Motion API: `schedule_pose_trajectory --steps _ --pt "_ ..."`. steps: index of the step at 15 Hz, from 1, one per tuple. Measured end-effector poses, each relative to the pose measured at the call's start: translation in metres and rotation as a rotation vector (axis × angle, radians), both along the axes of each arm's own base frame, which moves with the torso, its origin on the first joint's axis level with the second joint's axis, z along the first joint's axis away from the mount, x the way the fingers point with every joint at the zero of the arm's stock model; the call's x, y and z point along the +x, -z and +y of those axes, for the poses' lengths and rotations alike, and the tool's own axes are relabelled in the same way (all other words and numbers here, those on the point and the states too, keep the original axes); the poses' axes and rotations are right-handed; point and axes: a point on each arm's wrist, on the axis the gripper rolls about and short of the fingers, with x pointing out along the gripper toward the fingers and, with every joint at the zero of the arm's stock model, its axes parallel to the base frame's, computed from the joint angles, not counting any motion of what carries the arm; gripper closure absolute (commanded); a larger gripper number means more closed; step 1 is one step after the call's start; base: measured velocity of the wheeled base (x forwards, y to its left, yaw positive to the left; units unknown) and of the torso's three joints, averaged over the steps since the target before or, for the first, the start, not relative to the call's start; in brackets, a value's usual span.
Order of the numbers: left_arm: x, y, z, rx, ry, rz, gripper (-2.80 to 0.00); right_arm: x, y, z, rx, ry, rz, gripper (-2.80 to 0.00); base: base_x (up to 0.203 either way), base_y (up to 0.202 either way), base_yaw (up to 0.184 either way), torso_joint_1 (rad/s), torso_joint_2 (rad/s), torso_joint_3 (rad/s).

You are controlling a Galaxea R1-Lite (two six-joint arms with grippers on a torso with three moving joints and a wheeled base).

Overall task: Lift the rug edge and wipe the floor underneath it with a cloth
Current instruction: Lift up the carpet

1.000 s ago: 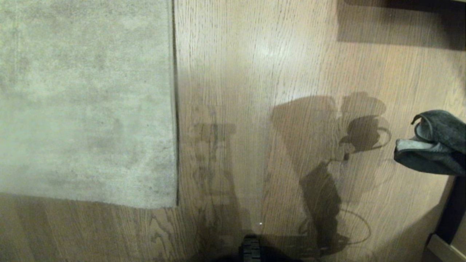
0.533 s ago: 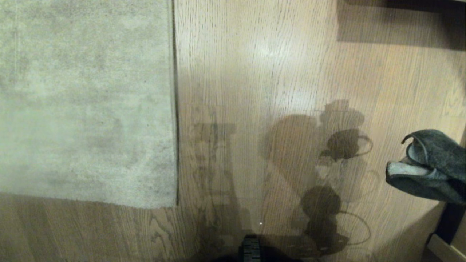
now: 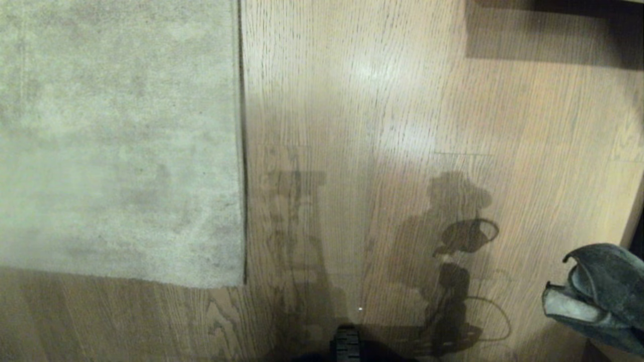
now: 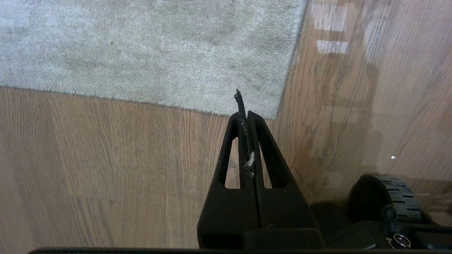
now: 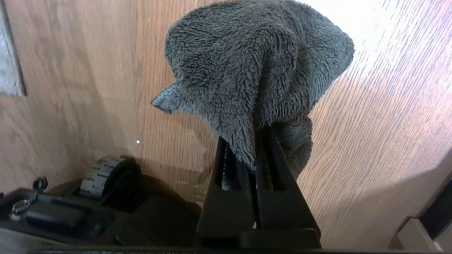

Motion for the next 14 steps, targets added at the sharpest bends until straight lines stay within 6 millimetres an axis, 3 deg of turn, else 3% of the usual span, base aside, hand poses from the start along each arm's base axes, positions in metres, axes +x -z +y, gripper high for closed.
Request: schedule_pose_trajectory --steps 10,14 --pt "0.0 0.0 0.0 0.0 -0.001 0.0 0.0 -0.031 0.04 -0.004 -0.027 0.196 0.069 0.0 0.0 0.0 0.0 0.0 0.0 0.0" --pt "0.0 0.0 0.0 0.0 -0.001 0.0 0.0 -0.039 0.045 -0.005 0.001 0.21 -0.005 0.0 0.0 0.0 0.0 0.0 0.0 0.0"
